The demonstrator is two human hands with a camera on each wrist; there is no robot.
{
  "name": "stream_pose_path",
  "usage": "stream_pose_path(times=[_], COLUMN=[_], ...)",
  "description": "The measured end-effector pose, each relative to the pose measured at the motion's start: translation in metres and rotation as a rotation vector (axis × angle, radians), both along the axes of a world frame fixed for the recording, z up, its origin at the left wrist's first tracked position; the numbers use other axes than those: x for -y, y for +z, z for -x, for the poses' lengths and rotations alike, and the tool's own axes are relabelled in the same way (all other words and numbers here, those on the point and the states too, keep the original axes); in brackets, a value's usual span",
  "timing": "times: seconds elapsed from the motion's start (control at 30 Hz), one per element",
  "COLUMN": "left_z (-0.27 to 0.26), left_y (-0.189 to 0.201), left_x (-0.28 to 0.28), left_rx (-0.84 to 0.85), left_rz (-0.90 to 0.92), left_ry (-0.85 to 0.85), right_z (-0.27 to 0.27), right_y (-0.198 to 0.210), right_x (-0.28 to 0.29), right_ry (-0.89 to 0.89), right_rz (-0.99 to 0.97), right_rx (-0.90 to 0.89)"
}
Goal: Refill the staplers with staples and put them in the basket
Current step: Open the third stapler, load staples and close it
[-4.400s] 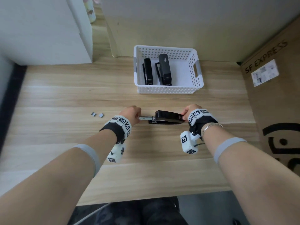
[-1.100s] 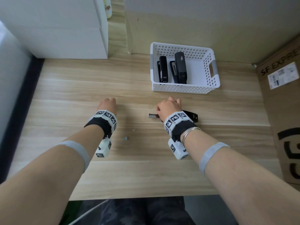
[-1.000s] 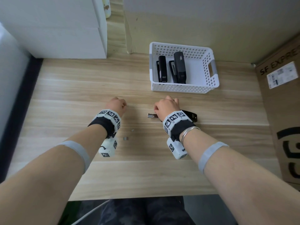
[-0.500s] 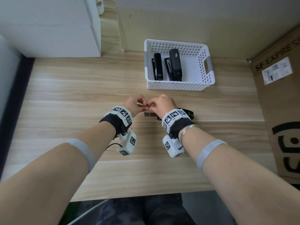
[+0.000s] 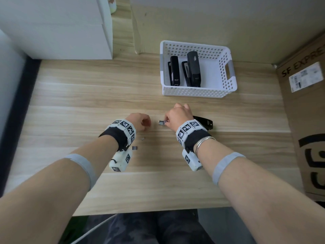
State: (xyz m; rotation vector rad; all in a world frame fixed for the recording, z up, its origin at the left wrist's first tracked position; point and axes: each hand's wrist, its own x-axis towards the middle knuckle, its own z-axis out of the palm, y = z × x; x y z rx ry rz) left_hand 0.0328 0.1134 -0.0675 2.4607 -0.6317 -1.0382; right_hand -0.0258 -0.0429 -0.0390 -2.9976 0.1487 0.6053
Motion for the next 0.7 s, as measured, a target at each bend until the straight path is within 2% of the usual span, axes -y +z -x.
stream_pose_path(times=[0.1, 0.37, 0.7], left_z=[0.0, 0.008, 0.009], left_y=[0.0, -0.004, -0.013], left_x=[-0.007, -0.007, -0.009], left_rx=[-0.027, 0.041, 0.095], left_rz=[-0.068, -0.189, -0.131], left_ry=[-0.104, -0.299, -0.242], right_z=[0.001, 0.0, -0.009], right_y=[0.0, -0.001, -0.002], right_x=[-0.001, -0.004, -0.005], right_ry=[0.012, 0.024, -0.069], right_rz=[0.003, 0.054, 0.116], right_rx=[0.023, -0.01, -0.079])
